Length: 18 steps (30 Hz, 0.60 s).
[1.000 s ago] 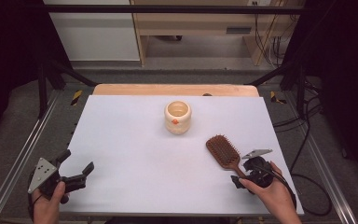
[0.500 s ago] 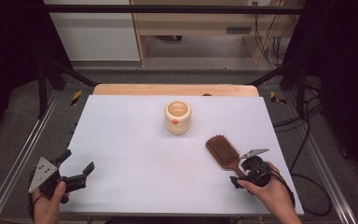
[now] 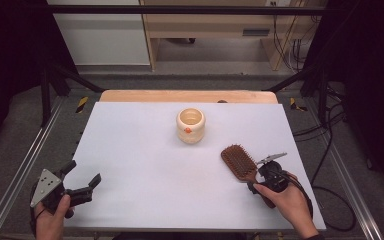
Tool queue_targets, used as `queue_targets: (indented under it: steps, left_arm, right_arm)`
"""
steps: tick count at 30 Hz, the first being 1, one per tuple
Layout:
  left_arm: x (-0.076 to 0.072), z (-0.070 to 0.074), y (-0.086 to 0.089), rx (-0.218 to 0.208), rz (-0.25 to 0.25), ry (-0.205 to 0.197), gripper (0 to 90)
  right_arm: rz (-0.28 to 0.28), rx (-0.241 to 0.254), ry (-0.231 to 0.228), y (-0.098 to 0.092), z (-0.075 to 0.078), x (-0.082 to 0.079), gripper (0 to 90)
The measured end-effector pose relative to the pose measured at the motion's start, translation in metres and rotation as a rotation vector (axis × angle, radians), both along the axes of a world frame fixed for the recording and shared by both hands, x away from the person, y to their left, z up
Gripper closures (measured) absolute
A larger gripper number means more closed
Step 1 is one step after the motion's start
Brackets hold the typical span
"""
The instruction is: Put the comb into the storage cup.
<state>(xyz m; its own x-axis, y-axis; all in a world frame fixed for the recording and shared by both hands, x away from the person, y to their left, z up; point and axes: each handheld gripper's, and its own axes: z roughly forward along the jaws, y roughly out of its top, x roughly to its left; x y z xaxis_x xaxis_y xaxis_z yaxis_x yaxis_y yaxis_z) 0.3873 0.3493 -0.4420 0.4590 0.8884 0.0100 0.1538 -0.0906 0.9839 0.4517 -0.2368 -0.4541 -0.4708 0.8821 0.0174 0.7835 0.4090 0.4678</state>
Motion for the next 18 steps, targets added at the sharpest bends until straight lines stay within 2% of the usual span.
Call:
queue_targets:
  steps: [6, 18]
  left_arm:
    - [0.0003, -0.0002, -0.0008, 0.002, -0.002, 0.002, 1.6]
    - [-0.0001, -0.0002, -0.0010, 0.002, -0.002, 0.003, 1.7]
  right_arm:
    - [0.002, 0.007, 0.007, 0.0014, 0.0008, 0.0021, 40.9]
    - [0.026, -0.002, 0.027, 0.0083, -0.0018, 0.0043, 55.1]
